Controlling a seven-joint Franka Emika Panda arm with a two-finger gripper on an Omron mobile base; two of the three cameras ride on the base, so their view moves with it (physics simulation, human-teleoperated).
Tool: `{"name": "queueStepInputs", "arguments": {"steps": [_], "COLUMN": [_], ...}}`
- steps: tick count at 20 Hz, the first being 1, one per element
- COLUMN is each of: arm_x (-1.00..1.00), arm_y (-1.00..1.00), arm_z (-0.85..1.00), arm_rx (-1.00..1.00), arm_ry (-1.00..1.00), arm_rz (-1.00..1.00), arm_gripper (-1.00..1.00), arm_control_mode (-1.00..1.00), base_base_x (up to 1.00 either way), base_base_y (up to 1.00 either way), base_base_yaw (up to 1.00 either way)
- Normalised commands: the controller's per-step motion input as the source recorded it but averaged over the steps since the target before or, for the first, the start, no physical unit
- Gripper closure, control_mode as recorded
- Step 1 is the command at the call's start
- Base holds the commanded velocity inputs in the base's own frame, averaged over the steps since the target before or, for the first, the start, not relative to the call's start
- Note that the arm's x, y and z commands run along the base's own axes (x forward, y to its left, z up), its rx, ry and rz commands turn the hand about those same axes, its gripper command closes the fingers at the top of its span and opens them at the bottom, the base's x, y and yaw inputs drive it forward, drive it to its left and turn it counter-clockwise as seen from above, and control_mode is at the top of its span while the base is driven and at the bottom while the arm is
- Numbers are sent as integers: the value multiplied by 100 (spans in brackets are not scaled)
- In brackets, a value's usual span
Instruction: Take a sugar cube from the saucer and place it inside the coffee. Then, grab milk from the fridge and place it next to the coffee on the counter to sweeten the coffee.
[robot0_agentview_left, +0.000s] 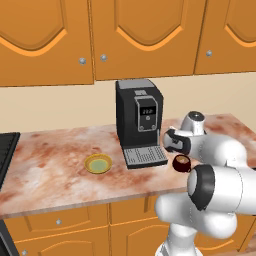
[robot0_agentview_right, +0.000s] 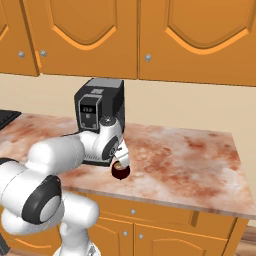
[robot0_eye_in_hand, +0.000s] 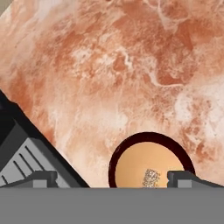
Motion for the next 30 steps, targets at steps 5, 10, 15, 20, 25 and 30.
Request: {"name": "queueStepInputs", "arguments": {"steps": [5, 10, 15, 20, 25, 30], "arm_x": [-92, -100, -70, -21, -14, -2], "arm_y": [2, 12, 62, 86, 42, 0], "arm_z": [73, 96, 100, 87, 72, 12], "arm_rx": [0, 0, -2, -10, -5, 4], "arm_ry": [-5, -6, -9, -2, 1, 1], "arm_rz": [0, 0, 8, 18, 21, 5], "arm_gripper": [-100, -100, -100, -100, -100, -100], "arm_control_mode": [-100, -100, -100, -100, -100, -100], "base_base_x": [0, 0, 0, 0, 0, 0], "base_base_y": [0, 0, 0, 0, 0, 0], "base_base_yaw": [0, 0, 0, 0, 0, 0]}}
